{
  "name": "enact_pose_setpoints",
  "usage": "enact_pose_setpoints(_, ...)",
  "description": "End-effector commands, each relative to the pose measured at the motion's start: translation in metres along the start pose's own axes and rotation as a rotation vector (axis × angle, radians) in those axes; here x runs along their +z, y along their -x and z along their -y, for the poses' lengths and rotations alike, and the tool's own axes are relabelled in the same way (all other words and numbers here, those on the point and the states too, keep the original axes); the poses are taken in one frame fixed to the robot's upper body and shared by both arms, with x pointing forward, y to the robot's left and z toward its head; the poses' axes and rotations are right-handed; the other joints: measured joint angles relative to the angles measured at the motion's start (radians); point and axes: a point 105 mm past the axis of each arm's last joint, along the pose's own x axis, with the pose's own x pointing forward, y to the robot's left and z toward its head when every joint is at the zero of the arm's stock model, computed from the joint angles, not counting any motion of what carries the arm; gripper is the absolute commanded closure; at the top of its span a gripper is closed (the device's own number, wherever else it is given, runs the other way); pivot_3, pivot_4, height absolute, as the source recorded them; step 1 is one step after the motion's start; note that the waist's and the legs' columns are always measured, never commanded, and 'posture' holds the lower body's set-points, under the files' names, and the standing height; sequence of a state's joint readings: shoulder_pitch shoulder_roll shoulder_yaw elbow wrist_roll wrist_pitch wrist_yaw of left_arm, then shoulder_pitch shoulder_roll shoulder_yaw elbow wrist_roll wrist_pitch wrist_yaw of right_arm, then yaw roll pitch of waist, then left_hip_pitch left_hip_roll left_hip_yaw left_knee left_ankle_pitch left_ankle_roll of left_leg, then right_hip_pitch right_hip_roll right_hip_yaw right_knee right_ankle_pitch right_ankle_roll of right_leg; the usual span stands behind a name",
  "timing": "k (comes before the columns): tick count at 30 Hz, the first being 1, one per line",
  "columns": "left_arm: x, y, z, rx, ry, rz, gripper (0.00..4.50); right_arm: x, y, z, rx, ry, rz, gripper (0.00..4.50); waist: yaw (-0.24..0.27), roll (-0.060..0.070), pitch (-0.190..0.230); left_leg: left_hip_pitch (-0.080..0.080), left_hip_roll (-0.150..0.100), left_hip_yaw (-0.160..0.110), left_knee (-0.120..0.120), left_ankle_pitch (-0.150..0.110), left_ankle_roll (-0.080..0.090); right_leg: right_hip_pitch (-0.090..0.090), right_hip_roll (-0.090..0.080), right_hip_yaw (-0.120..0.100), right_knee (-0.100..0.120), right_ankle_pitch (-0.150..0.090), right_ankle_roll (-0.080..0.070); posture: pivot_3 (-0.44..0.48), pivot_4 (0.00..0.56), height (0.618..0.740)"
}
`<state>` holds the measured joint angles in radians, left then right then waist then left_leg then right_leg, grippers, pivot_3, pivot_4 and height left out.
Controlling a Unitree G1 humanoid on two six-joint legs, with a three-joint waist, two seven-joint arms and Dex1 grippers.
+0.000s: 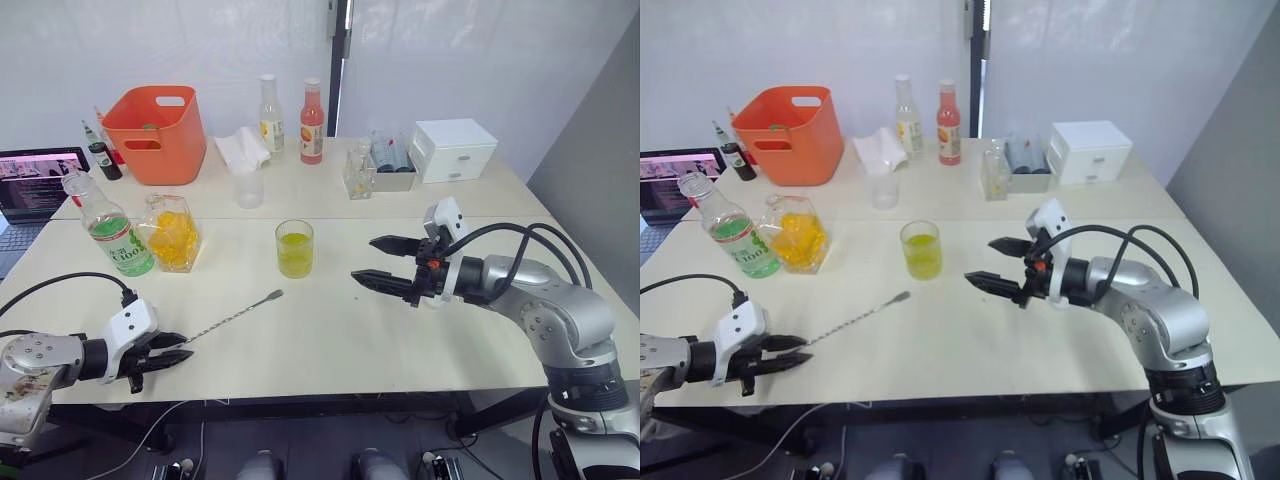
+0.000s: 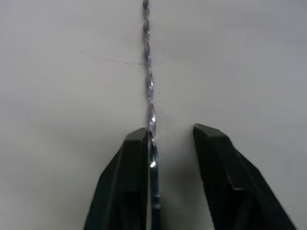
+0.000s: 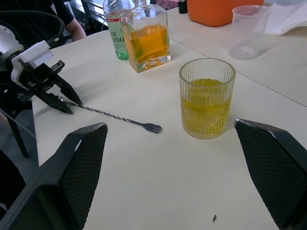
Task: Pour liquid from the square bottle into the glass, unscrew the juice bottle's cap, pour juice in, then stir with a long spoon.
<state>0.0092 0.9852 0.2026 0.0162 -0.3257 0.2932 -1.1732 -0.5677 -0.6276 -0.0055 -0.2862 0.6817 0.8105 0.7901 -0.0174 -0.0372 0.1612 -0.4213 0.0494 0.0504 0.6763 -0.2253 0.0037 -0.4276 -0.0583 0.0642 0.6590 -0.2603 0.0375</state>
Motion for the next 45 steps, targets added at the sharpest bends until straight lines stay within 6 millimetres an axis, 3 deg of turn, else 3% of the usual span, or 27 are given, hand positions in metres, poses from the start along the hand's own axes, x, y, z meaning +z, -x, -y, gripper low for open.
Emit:
enact_pose_setpoints(1, 0.007, 0.006, -0.003, -0.013, 0.018, -0.005, 1.56, 0.010, 0.002, 0.002, -0.028, 0.039, 0.042, 0.00, 0.000, 0.000, 0.000, 0.000, 0.000, 0.000, 0.000, 0.000, 0.000, 0.000, 0.000, 0.000, 0.000, 0.000, 0.000, 0.000, 0.150, 0.715)
enact_pose_setpoints(9, -0.004, -0.005, -0.007, -0.032, 0.034, -0.071, 1.56, 0.013, 0.007, 0.007, -0.082, 0.053, 0.051, 0.00, 0.005, 0.000, 0.000, 0.000, -0.001, 0.000, 0.001, 0.000, 0.000, 0.000, 0.000, 0.000, 0.001, 0.000, 0.000, 0.000, 0.150, 0.715)
enact_pose_setpoints(18, -0.003, -0.015, 0.002, -0.134, 0.052, -0.079, 4.39, 0.013, 0.013, 0.012, -0.135, 0.058, 0.048, 0.00, 0.005, 0.000, 0.000, 0.000, -0.001, 0.000, 0.001, 0.000, 0.000, 0.001, 0.000, 0.000, 0.001, 0.000, 0.000, 0.000, 0.150, 0.715)
enact_pose_setpoints(26, 0.003, -0.001, 0.004, -0.198, -0.024, -0.074, 4.46, 0.013, 0.014, 0.012, -0.143, 0.059, 0.049, 0.00, 0.004, 0.000, 0.000, 0.000, -0.001, 0.000, 0.001, 0.000, 0.000, 0.000, 0.001, 0.000, 0.001, 0.000, 0.000, 0.000, 0.150, 0.715)
enact_pose_setpoints(35, 0.060, 0.020, 0.020, -0.334, 0.074, 0.167, 4.46, 0.006, 0.020, 0.014, -0.163, 0.020, 0.042, 0.00, 0.003, 0.000, 0.000, -0.001, 0.000, 0.000, 0.001, 0.000, 0.000, -0.001, 0.001, 0.000, 0.002, 0.000, 0.000, 0.000, 0.150, 0.715)
enact_pose_setpoints(39, 0.098, 0.020, 0.027, -0.352, 0.178, 0.371, 4.46, -0.008, 0.021, 0.008, -0.145, -0.026, 0.007, 0.00, 0.005, 0.000, 0.000, -0.001, -0.001, -0.001, 0.002, 0.000, 0.000, -0.001, 0.001, 0.000, 0.002, 0.000, 0.001, 0.000, 0.150, 0.715)
enact_pose_setpoints(42, 0.117, 0.017, 0.030, -0.355, 0.233, 0.489, 4.46, -0.011, 0.017, -0.005, -0.082, -0.064, 0.002, 0.00, 0.003, 0.000, 0.000, -0.001, -0.001, -0.002, 0.003, 0.000, 0.000, 0.000, 0.001, 0.000, 0.003, 0.000, 0.001, 0.000, 0.150, 0.715)
enact_pose_setpoints(45, 0.134, 0.011, 0.033, -0.337, 0.268, 0.596, 4.46, -0.001, 0.001, -0.036, 0.074, -0.145, 0.075, 0.00, -0.003, -0.001, 0.000, -0.001, -0.001, -0.003, 0.002, 0.000, 0.000, 0.001, 0.003, 0.001, 0.004, 0.000, 0.001, 0.000, 0.150, 0.715)
